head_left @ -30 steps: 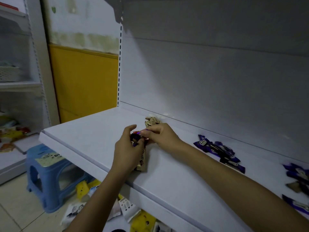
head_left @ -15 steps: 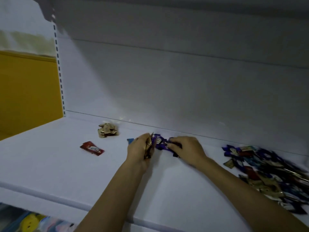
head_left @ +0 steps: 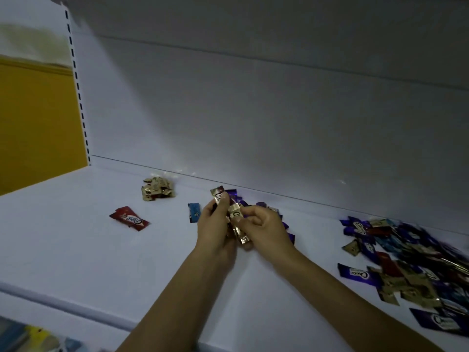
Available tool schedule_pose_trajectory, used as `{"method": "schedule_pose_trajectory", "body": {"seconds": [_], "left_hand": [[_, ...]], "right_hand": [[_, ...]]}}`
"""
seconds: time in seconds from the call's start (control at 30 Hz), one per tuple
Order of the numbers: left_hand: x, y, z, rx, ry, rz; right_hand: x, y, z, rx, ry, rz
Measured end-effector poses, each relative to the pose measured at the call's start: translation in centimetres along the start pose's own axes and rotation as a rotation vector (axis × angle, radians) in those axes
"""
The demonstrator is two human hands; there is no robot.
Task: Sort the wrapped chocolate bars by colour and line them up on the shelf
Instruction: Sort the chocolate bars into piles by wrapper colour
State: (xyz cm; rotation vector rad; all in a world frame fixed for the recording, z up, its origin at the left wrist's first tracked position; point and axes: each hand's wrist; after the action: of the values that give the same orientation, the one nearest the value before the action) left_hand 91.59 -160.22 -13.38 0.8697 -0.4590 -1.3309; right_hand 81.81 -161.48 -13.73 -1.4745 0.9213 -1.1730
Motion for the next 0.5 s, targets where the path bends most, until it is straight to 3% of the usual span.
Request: {"method": "schedule_pose_trajectory", "body": {"seconds": [0.1, 0.27, 0.37, 0.5], "left_hand": [[0.0, 0.2, -0.4, -0.038, -0.093, -0.107], [0.1, 0.5, -1.1, -0.031, -0.109, -0.187], [-0.1, 0.7, -1.1, -0.044, -0.103, -0.159], [-0.4, 1.1, -0.9, 0.007, 0.024, -0.004]], "right_hand": [[0.1, -0.1, -0.5, -0.078, 0.030, -0.001], [0.1, -0.6, -1.0, -0.204, 0.046, -0.038], [0.2, -0.8, -1.2, -0.185, 0.109, -0.065], [0.8, -1.3, -0.7, -0.126, 0.124, -0.065]]}}
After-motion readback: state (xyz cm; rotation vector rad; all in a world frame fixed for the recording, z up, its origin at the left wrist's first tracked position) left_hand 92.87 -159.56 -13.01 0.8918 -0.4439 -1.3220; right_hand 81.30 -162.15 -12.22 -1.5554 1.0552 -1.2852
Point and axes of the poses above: each hand's wrist, its own x-axis towards the middle knuckle, its own z-axis out of the palm, y = z × x, and after that the axes turned 11 degrees about x, right-handed
